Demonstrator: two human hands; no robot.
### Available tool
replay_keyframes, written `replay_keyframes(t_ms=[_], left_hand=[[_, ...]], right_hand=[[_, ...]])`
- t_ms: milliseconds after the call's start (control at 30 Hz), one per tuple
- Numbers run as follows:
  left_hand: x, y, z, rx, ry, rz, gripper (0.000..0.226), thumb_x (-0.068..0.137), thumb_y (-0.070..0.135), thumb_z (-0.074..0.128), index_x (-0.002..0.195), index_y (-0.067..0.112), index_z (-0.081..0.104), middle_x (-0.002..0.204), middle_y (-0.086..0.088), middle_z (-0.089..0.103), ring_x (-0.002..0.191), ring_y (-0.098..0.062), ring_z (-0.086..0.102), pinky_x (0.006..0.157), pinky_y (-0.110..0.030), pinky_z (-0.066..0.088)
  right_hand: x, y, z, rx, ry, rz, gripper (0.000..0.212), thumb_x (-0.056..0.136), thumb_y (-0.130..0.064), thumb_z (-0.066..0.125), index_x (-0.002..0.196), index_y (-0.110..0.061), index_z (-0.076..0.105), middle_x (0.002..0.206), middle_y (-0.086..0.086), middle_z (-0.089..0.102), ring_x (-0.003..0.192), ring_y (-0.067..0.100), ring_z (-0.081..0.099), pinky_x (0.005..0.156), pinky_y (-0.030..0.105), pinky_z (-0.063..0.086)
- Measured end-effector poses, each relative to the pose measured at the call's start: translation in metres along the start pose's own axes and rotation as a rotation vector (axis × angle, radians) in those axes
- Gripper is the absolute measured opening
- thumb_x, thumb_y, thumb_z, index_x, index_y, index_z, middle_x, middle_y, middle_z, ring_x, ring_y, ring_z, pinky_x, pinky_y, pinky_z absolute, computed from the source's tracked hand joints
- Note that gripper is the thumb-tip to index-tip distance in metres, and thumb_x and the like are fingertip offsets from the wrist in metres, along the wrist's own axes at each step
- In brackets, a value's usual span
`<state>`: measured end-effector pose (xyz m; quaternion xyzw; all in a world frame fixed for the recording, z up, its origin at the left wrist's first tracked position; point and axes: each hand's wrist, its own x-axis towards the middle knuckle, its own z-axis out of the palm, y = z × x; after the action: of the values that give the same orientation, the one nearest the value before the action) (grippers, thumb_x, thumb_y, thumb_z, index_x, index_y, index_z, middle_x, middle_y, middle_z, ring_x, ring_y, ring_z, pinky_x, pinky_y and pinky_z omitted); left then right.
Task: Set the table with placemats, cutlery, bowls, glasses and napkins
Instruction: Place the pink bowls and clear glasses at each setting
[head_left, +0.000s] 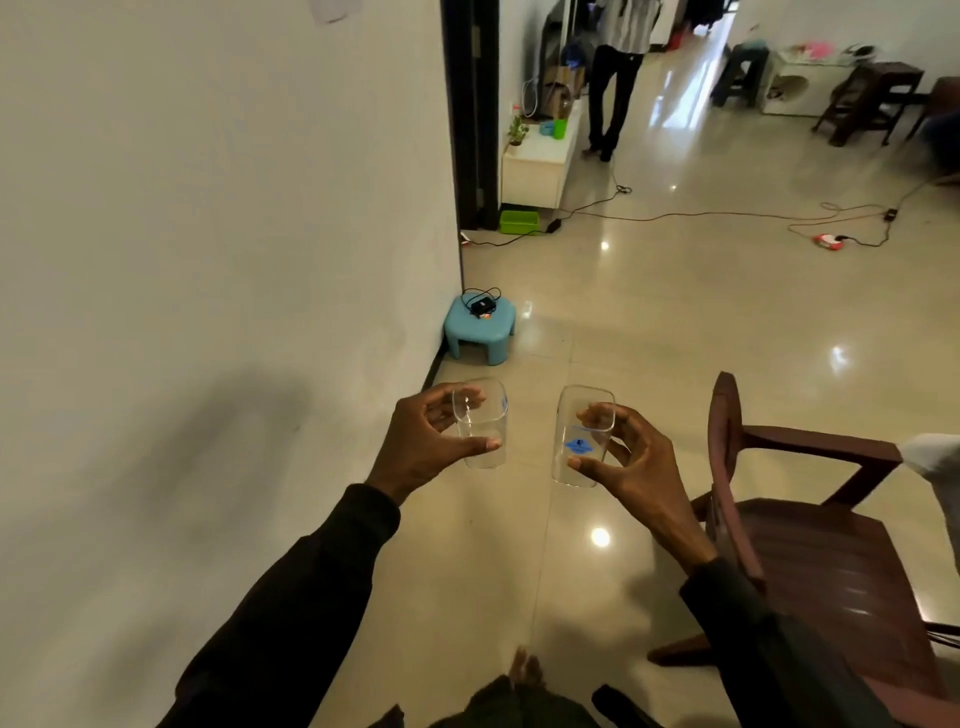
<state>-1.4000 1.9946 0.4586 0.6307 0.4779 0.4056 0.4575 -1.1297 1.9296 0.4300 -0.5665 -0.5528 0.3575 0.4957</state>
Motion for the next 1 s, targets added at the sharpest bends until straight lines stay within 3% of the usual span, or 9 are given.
replay_keyframes(t_ms=[467,700,1000], left_hand=[[0.291,-0.027,0.067,-0.048,-0.189,0.004,0.069,0.061,0.011,0.098,0.124,0.016,0.07,0.12,0.003,0.075,0.117,-0.011,0.068,0.109,-0.041,0.051],[0.452,-0.017,0.108,-0.022,-0.401,0.073,0.07,0.061,0.016,0.099,0.124,0.016,0.07,0.119,0.006,0.075,0.116,-0.009,0.068,0.108,-0.039,0.053],[0.606,0.005,0.192,-0.039,-0.585,0.138,0.069,0.06,0.014,0.1,0.123,0.016,0.071,0.116,0.004,0.076,0.113,-0.011,0.07,0.105,-0.036,0.054]], right_hand=[[0.226,0.058,-0.066,-0.062,0.205,0.084,0.071,0.068,-0.025,0.089,0.13,-0.013,0.059,0.125,-0.002,0.068,0.119,0.013,0.064,0.102,0.037,0.054],[0.331,0.074,-0.095,-0.074,0.387,0.149,0.072,0.066,-0.028,0.089,0.13,-0.014,0.059,0.124,-0.004,0.069,0.118,0.011,0.064,0.103,0.036,0.054],[0.428,0.096,-0.152,-0.081,0.62,0.184,0.065,0.068,-0.013,0.092,0.125,-0.015,0.062,0.121,-0.006,0.071,0.116,0.011,0.065,0.102,0.031,0.053]])
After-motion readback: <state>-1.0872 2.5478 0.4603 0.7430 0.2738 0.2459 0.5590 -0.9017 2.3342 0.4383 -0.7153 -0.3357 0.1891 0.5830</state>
